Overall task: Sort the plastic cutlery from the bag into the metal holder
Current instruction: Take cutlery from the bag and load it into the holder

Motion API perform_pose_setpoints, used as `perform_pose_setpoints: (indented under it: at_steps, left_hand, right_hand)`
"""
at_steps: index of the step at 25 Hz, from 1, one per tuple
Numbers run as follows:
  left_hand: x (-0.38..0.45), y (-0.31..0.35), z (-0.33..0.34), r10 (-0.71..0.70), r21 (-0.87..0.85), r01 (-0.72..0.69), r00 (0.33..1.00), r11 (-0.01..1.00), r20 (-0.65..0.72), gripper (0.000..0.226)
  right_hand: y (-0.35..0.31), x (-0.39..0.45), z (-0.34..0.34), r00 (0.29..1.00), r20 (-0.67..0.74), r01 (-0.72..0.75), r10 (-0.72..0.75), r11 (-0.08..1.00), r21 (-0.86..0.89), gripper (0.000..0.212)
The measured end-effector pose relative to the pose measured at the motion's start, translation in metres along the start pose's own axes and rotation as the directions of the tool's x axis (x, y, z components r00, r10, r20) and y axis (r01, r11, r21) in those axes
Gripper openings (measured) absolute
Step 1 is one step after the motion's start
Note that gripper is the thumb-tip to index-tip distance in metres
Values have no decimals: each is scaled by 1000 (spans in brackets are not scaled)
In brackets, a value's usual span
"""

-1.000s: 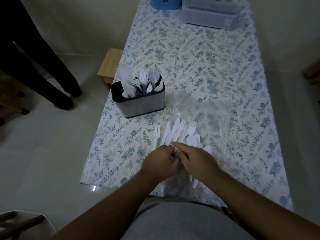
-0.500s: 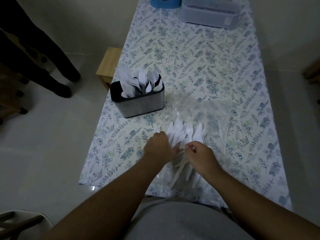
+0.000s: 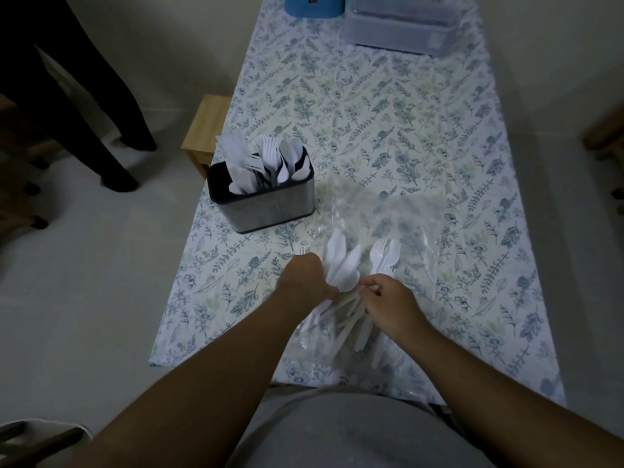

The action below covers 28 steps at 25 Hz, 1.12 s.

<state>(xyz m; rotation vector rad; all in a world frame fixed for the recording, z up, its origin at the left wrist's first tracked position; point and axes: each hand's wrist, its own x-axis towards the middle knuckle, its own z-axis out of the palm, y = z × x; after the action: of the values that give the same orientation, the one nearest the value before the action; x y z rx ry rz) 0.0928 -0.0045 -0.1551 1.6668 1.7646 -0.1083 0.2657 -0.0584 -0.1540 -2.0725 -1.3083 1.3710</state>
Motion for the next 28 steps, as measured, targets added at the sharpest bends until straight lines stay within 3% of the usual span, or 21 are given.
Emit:
perform_pose_setpoints:
  at_steps: [5,10,13,17,20,22,28]
  left_hand:
    - [-1,-8,-7,-11,-80,14,999,997,37,35]
    - [-12,-11,-12,-17,-87,16,1000,996,-18,44]
    - [-21,-6,-17,35,-130,-45,996,991,-80,43]
    - [-36,7,-20,130,-238,-160,982,958,-136,29]
    - [-42,12,-15,175,-282,-207,976,937,-132,23]
    - [-43,13,-14,181,-309,-220,972,925,-148,25]
    - [-52,15,-11,176,-401,-248,962,882,-208,36]
  right_hand:
    - [-1,2,-1,1000,14,-17,16,1000,11,21]
    - [-5,3,-1,1000,16,-22,21,999,42,27]
    - [-16,-3,-1,1000,9,20,-22,982,190,26]
    - [-37,-8,6,985,169,-94,15,879,468,36]
    - [-41,-6,11,938,338,-301,83,678,670,37]
    - [-42,-8,13,921,378,-362,93,563,743,35]
    - [-43,-13,15,927,358,-363,115,517,775,22]
